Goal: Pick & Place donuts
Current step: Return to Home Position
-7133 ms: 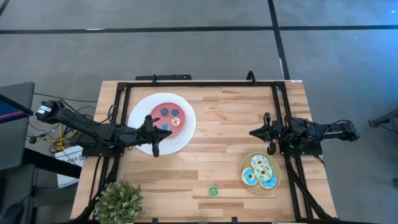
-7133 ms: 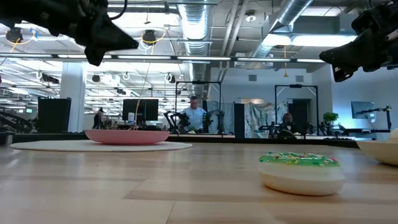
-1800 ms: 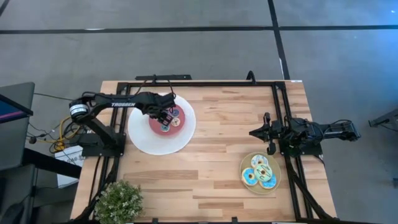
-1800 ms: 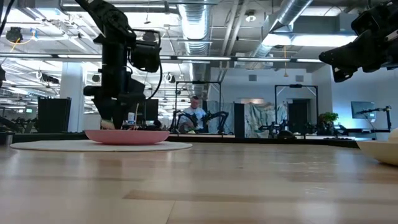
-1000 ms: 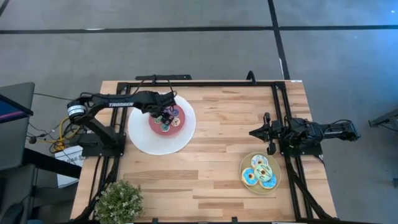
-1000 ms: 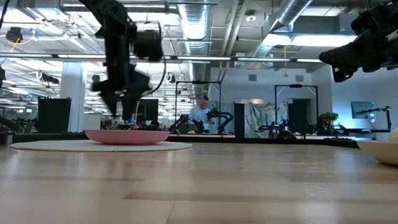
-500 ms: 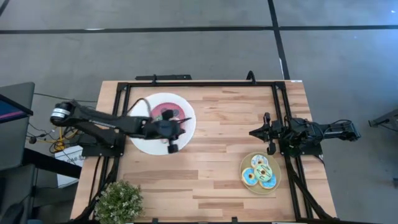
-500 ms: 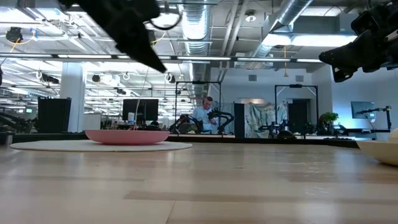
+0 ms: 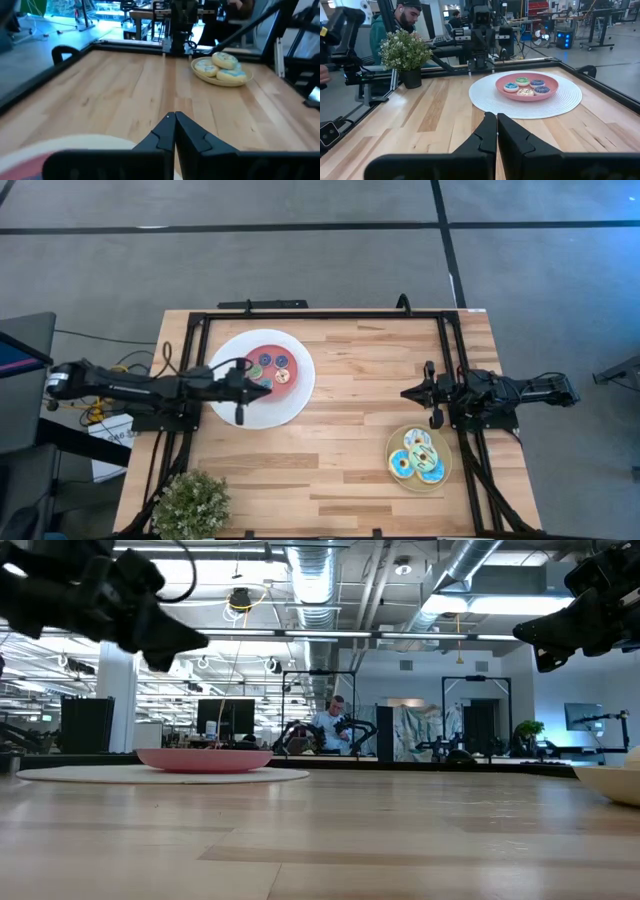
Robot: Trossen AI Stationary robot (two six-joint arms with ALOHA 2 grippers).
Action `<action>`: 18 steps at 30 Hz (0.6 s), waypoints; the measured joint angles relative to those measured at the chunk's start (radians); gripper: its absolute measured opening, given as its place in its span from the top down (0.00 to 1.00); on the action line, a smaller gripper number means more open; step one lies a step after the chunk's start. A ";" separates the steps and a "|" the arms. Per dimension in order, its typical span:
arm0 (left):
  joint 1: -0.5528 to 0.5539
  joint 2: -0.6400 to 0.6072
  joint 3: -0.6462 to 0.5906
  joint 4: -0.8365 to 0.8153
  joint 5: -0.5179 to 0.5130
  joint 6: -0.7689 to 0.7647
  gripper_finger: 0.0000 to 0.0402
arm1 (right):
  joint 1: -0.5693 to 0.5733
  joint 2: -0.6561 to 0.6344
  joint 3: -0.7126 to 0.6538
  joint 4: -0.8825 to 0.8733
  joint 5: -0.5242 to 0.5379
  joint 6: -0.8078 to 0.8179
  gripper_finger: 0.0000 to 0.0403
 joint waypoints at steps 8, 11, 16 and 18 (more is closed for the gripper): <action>-0.041 -0.225 -0.122 -0.053 -0.053 -0.070 1.00 | 0.000 0.000 0.000 0.000 0.000 0.000 0.99; -0.056 -0.305 -0.146 -0.067 -0.052 -0.079 1.00 | 0.000 0.000 0.000 0.000 0.000 0.000 0.99; -0.061 -0.439 -0.163 -0.159 -0.049 -0.047 1.00 | 0.000 0.000 0.000 0.000 0.000 0.000 0.99; -0.061 -0.486 -0.163 -0.194 -0.035 -0.026 1.00 | 0.000 0.000 0.000 0.000 0.000 0.000 0.99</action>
